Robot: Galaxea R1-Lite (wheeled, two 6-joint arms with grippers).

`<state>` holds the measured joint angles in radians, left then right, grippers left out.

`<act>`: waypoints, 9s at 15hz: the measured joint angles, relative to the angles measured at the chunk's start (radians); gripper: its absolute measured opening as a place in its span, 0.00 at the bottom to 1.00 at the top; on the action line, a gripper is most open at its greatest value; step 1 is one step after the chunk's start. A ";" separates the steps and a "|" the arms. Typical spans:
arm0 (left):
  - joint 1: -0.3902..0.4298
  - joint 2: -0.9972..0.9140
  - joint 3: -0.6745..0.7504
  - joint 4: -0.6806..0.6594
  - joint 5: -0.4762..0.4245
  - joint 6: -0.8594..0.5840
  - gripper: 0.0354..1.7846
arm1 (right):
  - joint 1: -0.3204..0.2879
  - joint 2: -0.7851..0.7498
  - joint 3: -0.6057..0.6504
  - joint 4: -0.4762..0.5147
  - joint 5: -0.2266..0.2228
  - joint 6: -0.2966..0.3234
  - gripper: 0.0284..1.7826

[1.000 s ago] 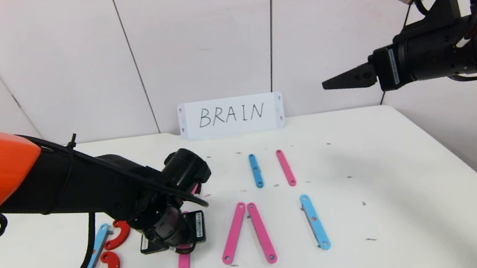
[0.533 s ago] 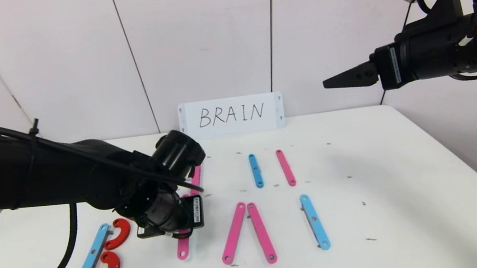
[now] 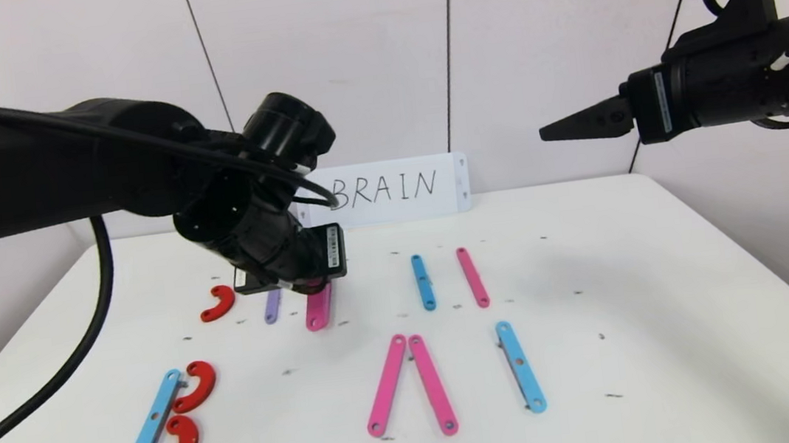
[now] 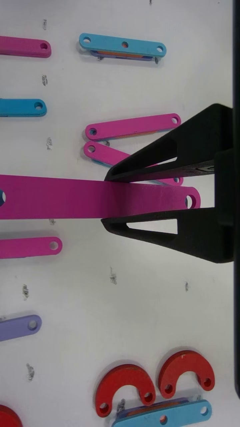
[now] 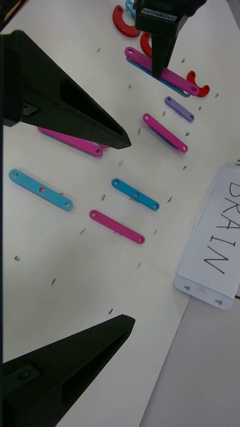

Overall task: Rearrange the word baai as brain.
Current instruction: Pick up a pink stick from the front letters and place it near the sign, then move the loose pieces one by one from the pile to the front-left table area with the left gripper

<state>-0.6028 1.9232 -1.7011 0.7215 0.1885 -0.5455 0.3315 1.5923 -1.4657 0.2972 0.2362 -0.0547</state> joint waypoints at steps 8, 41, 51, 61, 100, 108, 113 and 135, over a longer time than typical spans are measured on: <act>0.003 0.269 -0.266 -0.013 0.000 0.040 0.14 | -0.008 -0.009 -0.001 0.000 0.018 0.003 0.98; 0.027 0.315 -0.276 -0.165 0.000 0.054 0.98 | -0.011 -0.002 -0.001 -0.003 0.020 0.001 0.98; 0.069 0.036 -0.218 0.020 0.001 0.146 0.98 | -0.016 -0.003 -0.001 -0.006 0.020 0.000 0.98; 0.124 0.119 -0.164 0.004 0.004 0.141 0.98 | -0.017 -0.001 -0.001 -0.008 0.021 0.001 0.98; 0.176 0.284 -0.186 -0.109 -0.009 0.153 0.14 | -0.022 0.009 -0.001 -0.009 0.021 0.000 0.98; 0.164 0.040 -0.149 0.043 -0.008 0.186 0.14 | -0.022 0.007 -0.001 -0.006 0.021 0.000 0.98; 0.140 -0.087 0.065 0.050 -0.008 0.184 0.14 | -0.022 0.007 -0.001 -0.004 0.029 0.000 0.98; 0.123 -0.081 0.752 -0.484 -0.017 0.133 0.14 | -0.022 0.001 0.001 -0.001 0.030 0.000 0.98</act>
<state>-0.4800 1.8419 -0.9487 0.2370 0.1711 -0.4126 0.3094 1.5934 -1.4649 0.2957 0.2664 -0.0543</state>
